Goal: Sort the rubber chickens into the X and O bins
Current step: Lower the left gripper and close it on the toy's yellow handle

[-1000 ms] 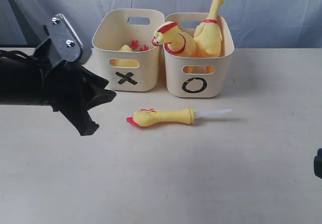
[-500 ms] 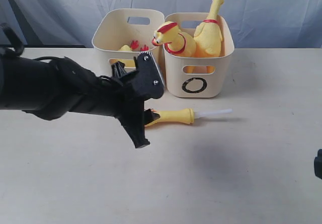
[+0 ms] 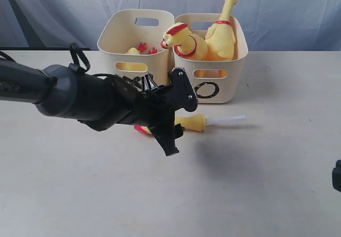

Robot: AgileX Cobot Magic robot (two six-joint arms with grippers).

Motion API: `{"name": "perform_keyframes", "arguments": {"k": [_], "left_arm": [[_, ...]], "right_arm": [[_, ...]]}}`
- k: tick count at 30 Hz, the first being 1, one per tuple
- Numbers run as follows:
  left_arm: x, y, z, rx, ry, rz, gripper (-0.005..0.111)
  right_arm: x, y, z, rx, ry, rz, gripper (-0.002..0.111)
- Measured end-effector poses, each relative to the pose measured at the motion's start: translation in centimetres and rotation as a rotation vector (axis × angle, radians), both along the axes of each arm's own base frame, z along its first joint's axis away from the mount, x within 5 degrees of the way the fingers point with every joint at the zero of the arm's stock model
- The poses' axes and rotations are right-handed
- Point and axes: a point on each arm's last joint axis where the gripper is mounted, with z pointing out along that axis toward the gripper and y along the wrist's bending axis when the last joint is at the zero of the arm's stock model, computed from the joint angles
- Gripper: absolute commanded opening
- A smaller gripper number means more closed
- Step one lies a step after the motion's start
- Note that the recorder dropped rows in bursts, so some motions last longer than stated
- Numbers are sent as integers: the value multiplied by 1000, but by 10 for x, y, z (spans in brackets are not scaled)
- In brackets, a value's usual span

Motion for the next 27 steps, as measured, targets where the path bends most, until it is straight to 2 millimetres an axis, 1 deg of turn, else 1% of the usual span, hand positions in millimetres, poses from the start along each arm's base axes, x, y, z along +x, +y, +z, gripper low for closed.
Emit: {"name": "perform_keyframes", "arguments": {"k": [3,8,13,16,22,27], "left_arm": [[7,-6,-3,-7,-4,3,64],[16,-15,-14,-7,9,-2,64],[19,-19,-24,0,25,-7,61],[19,-20,-26,0,33,-12,58],[21,-17,-27,-18,54,25,55],[30,-5,-28,-57,97,89,55]], "right_arm": [[0,0,0,1,2,-1,-1],[0,0,0,-1,3,2,-1],[0,0,-1,-2,8,-4,-1],[0,0,-1,-3,8,-5,-1],[0,0,-1,-2,9,-5,-1],[0,0,-1,-2,9,-5,-1]]}}
